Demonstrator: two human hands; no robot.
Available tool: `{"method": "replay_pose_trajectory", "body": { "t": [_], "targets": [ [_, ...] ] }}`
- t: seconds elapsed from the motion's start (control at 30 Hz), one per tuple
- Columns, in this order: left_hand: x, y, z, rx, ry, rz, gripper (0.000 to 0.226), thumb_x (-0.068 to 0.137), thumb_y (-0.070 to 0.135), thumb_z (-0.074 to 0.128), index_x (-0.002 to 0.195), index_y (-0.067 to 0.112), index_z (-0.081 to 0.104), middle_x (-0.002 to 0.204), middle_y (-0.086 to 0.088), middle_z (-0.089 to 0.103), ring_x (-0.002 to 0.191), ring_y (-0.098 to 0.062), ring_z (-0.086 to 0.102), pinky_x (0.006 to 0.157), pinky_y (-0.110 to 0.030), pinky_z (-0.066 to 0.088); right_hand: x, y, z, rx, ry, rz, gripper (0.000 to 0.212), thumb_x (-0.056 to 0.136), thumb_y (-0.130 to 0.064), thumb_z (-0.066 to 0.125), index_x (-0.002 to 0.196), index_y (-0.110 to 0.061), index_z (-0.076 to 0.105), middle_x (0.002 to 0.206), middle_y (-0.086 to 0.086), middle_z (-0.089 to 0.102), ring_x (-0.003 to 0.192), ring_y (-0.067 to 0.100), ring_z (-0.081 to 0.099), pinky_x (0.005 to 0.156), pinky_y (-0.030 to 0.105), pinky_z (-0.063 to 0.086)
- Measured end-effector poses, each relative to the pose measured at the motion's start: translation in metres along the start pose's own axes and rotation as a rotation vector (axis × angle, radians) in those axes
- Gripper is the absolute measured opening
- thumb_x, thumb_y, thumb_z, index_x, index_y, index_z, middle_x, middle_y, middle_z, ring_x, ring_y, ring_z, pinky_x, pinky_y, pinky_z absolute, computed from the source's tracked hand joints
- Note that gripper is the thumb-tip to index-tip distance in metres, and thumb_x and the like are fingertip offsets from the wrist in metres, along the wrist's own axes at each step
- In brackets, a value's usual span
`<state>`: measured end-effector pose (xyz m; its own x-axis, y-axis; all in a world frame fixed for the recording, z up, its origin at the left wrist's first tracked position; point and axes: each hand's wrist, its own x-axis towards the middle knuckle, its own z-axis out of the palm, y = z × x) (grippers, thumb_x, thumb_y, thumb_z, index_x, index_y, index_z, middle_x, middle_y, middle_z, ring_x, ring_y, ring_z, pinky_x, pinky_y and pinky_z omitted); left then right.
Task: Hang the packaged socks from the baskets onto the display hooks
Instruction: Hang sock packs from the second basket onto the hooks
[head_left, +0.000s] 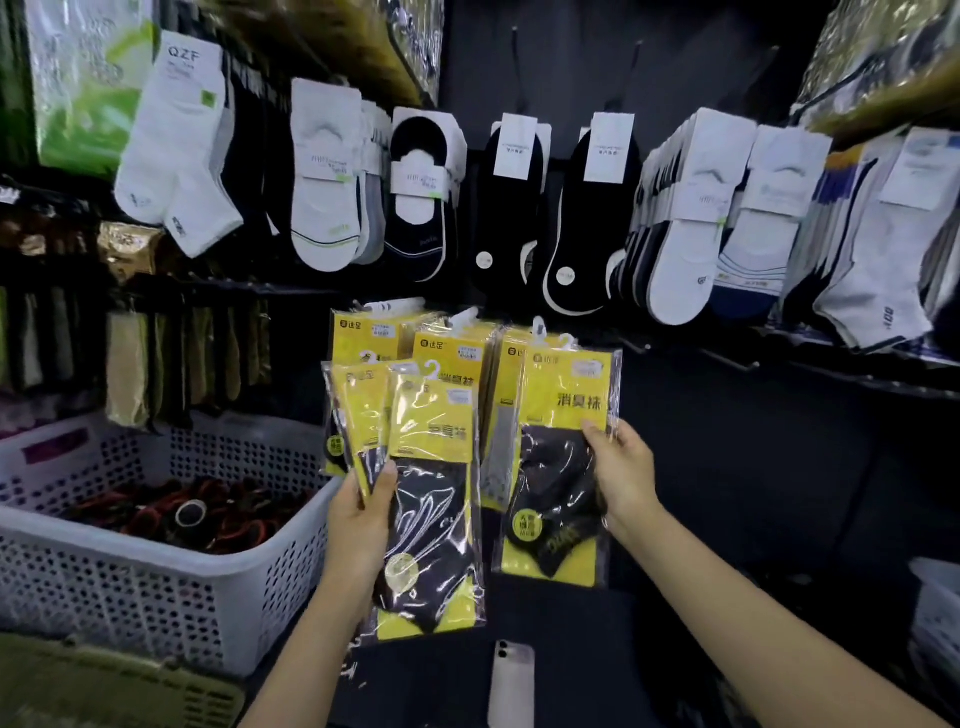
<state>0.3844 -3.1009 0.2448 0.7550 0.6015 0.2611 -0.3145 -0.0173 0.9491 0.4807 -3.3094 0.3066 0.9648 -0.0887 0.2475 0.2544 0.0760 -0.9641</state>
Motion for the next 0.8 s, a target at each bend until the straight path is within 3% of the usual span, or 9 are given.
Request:
{"method": "replay_pose_trajectory", "body": {
  "t": [0.07,0.1,0.2,0.3,0.37,0.47,0.57,0.73,0.8],
  "targets": [
    [0.004,0.002,-0.006,-0.038,0.035,-0.011,0.013,0.094,0.036,0.052,0.102,0.027,0.056,0.097,0.02,0.055,0.105,-0.007,0.047,0.084,-0.019,0.037,0.014,-0.005,0.007,-0.009,0.008,-0.015,0.02,0.095,-0.019,0.057,0.111,-0.01,0.064,0.117,0.009,0.066,0.115,0.025,0.06,0.105,0.044,0.044],
    [0.005,0.001,-0.008,-0.051,0.045,-0.014,0.015,0.094,0.036,0.052,0.105,0.027,0.054,0.096,0.024,0.044,0.108,-0.006,0.039,0.087,-0.021,0.031,0.02,-0.006,0.011,-0.022,0.007,-0.017,0.022,0.095,-0.018,0.057,0.112,-0.006,0.063,0.116,0.011,0.066,0.115,0.027,0.06,0.104,0.043,0.044],
    [0.007,0.003,-0.014,-0.055,0.072,-0.009,0.039,0.094,0.037,0.052,0.128,0.02,0.05,0.11,0.018,0.045,0.115,-0.01,0.039,0.093,-0.03,0.029,0.034,-0.001,0.023,-0.05,-0.022,0.018,0.009,0.094,-0.014,0.057,0.097,-0.01,0.065,0.107,0.017,0.068,0.106,0.033,0.063,0.097,0.045,0.049],
    [0.013,-0.003,-0.019,-0.042,0.079,-0.013,0.038,0.094,0.037,0.052,0.127,0.019,0.051,0.108,0.018,0.042,0.116,-0.012,0.039,0.091,-0.031,0.027,0.047,0.009,0.034,-0.07,-0.017,0.024,0.01,0.095,-0.013,0.055,0.093,-0.018,0.064,0.101,0.005,0.069,0.09,0.016,0.065,0.079,0.029,0.053],
    [0.016,-0.006,-0.023,-0.039,0.084,-0.003,0.046,0.094,0.038,0.052,0.132,0.013,0.047,0.116,0.013,0.045,0.117,-0.013,0.042,0.093,-0.032,0.029,0.056,0.017,0.04,-0.069,0.016,0.022,0.009,0.095,-0.013,0.056,0.096,-0.018,0.063,0.1,0.001,0.067,0.086,0.011,0.061,0.079,0.025,0.05],
    [0.019,-0.009,-0.024,-0.034,0.064,-0.012,0.036,0.093,0.039,0.052,0.103,0.005,0.055,0.093,-0.002,0.054,0.093,-0.018,0.05,0.077,-0.031,0.036,0.069,0.025,0.048,-0.09,0.054,0.025,0.016,0.095,-0.014,0.056,0.108,-0.012,0.064,0.102,0.002,0.066,0.086,0.009,0.06,0.078,0.024,0.047],
    [0.017,-0.006,-0.02,-0.045,0.073,-0.003,0.022,0.093,0.035,0.052,0.079,0.019,0.052,0.076,0.003,0.053,0.075,-0.012,0.049,0.066,-0.025,0.036,0.08,0.029,0.052,-0.127,0.11,0.066,0.021,0.093,-0.018,0.06,0.111,-0.008,0.063,0.107,0.007,0.064,0.093,0.017,0.057,0.083,0.029,0.046],
    [0.014,-0.005,-0.01,-0.061,0.06,-0.016,0.019,0.092,0.038,0.053,0.074,0.037,0.046,0.071,0.021,0.052,0.067,0.008,0.047,0.066,-0.021,0.034,0.073,0.039,0.037,-0.154,0.213,0.207,0.032,0.087,-0.021,0.068,0.114,-0.006,0.058,0.117,0.011,0.061,0.106,0.025,0.057,0.086,0.031,0.047],
    [0.011,-0.004,-0.004,-0.069,0.054,-0.04,0.023,0.092,0.037,0.054,0.073,0.038,0.041,0.075,0.026,0.042,0.068,0.009,0.04,0.078,-0.024,0.033,0.056,0.042,0.031,-0.184,0.222,0.175,0.037,0.087,-0.02,0.068,0.119,-0.005,0.056,0.121,0.011,0.058,0.107,0.023,0.056,0.084,0.028,0.044]
  ]
}}
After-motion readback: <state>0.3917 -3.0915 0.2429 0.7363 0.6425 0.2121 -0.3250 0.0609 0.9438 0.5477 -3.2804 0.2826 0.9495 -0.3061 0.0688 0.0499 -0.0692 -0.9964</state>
